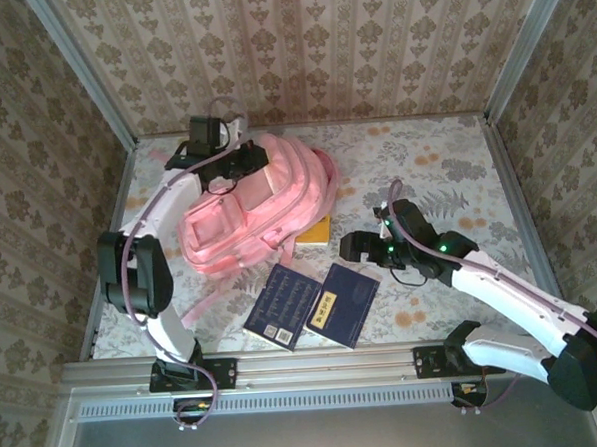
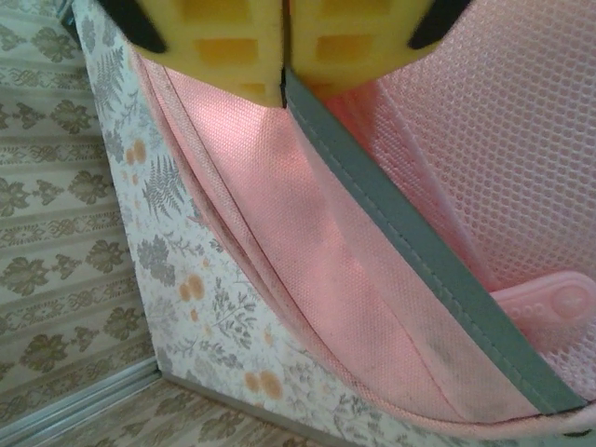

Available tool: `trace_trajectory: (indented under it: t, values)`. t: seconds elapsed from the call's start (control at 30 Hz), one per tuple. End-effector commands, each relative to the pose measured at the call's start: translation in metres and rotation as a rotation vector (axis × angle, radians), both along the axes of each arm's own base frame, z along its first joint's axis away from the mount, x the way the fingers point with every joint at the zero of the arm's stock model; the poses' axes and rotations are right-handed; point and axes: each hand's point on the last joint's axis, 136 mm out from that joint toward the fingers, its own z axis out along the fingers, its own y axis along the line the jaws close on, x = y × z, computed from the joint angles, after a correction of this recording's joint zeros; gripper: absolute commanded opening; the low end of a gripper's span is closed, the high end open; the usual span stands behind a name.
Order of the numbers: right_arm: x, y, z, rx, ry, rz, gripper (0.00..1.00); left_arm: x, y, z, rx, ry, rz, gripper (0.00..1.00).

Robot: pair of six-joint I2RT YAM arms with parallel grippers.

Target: Pack books, pencil case, and school supplies into a backpack

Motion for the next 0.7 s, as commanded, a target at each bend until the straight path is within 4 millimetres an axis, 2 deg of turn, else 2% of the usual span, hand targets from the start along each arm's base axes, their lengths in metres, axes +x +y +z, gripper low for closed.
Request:
trace_trajectory:
  t: [0.0, 0.03, 0.07, 0.2, 0.27, 0.43, 0.53, 0.63, 0.67]
  values:
    - [-0.012, -0.010, -0.002, 0.020, 0.023, -0.055, 0.96, -0.003, -0.020, 0.004, -0.038, 0.025, -0.040, 0.24]
    - [-0.014, -0.012, 0.001, 0.020, 0.019, -0.059, 0.96, -0.008, -0.023, 0.009, -0.039, 0.021, -0.043, 0.37]
    - [-0.015, -0.016, 0.003, 0.007, 0.020, -0.064, 0.96, -0.013, -0.022, 0.012, -0.024, 0.016, -0.031, 0.44]
    - [-0.017, -0.027, 0.011, -0.052, 0.012, -0.081, 0.95, -0.027, 0.000, 0.039, 0.029, -0.054, 0.061, 0.55]
    - [-0.018, -0.028, 0.011, -0.067, 0.012, -0.076, 0.95, -0.037, 0.013, 0.048, 0.059, -0.064, 0.103, 0.57]
    - [-0.015, -0.030, 0.006, -0.139, 0.014, -0.039, 0.95, -0.083, 0.037, 0.067, 0.059, -0.097, 0.179, 0.59]
    - [-0.010, -0.028, 0.002, -0.160, 0.015, -0.025, 0.95, -0.120, 0.039, 0.063, 0.046, -0.082, 0.167, 0.57]
    - [-0.008, -0.019, -0.002, -0.130, 0.009, 0.006, 0.94, -0.157, 0.041, 0.050, 0.077, -0.059, 0.125, 0.57]
    - [-0.008, -0.014, -0.004, -0.116, 0.008, 0.019, 0.94, -0.173, 0.036, 0.045, 0.088, -0.045, 0.083, 0.57]
